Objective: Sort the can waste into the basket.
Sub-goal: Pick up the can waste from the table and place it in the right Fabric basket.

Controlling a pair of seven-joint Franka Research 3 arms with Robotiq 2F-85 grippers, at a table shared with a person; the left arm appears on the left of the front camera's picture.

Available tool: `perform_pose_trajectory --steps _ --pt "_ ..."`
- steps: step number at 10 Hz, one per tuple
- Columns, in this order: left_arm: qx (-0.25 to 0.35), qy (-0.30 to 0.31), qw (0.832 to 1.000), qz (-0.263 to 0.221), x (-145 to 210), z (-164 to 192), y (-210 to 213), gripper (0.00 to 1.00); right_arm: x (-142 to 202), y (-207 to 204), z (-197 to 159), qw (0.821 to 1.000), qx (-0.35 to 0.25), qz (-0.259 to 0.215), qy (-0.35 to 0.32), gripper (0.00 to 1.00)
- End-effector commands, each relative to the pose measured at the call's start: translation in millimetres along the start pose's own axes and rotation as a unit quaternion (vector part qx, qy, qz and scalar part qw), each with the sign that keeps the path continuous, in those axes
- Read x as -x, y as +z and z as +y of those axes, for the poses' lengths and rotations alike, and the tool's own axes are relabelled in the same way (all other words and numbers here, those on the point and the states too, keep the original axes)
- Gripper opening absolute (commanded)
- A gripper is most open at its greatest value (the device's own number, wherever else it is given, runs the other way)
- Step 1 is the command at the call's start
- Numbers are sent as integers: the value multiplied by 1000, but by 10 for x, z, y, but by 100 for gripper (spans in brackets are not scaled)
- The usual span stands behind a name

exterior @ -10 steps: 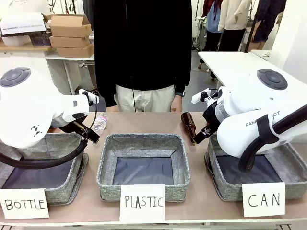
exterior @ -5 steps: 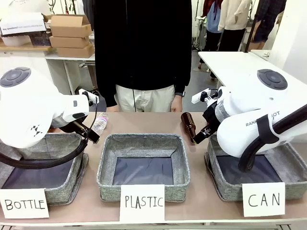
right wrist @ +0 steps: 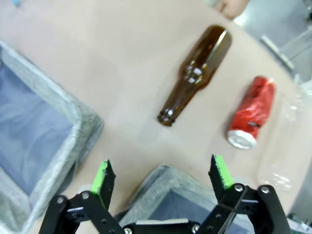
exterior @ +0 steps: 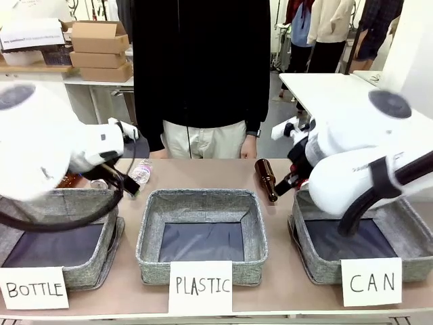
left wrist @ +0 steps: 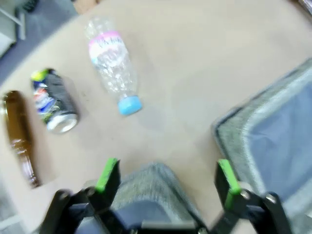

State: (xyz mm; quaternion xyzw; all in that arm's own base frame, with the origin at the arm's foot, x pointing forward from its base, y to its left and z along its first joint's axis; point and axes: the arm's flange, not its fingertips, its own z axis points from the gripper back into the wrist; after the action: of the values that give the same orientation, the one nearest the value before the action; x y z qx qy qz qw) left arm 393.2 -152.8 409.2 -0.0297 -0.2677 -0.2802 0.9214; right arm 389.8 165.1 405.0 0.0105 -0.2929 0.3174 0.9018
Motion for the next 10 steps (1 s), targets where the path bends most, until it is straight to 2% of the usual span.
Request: perform_pose_trajectory --steps 1,2,3,4,5,6,7,8,9,10 --pt "-1 42 999 -22 108 -29 1271 100 395 1147 85 1000 7 -20 -18 100" --pt "9 14 999 -52 320 -121 1669 100 617 1539 82 998 8 -62 -28 100" --pt "-3 -6 998 -66 518 -239 1864 100 852 1829 92 994 51 -82 -58 100" --pt "-38 -33 997 -60 661 -371 1840 100 1035 1952 128 986 94 -99 -95 100" --pt "2 10 999 -52 -28 -76 1677 100 -140 1509 -156 997 27 -64 -28 100" --pt "2 10 999 -52 -28 -76 1677 100 -140 1509 -156 997 27 -64 -28 100" --pt "-15 -10 998 -66 117 -220 2151 100 -6 2151 -190 992 55 -93 -60 100" --pt "244 -8 967 -72 133 -157 2070 100 -7 2056 -219 985 -92 -97 -111 100" --pt "343 94 933 -58 221 181 2105 100 155 2252 -339 932 -287 -153 -160 100" --pt "504 171 842 -91 362 565 2113 100 316 2392 -489 863 -405 -178 -246 100"
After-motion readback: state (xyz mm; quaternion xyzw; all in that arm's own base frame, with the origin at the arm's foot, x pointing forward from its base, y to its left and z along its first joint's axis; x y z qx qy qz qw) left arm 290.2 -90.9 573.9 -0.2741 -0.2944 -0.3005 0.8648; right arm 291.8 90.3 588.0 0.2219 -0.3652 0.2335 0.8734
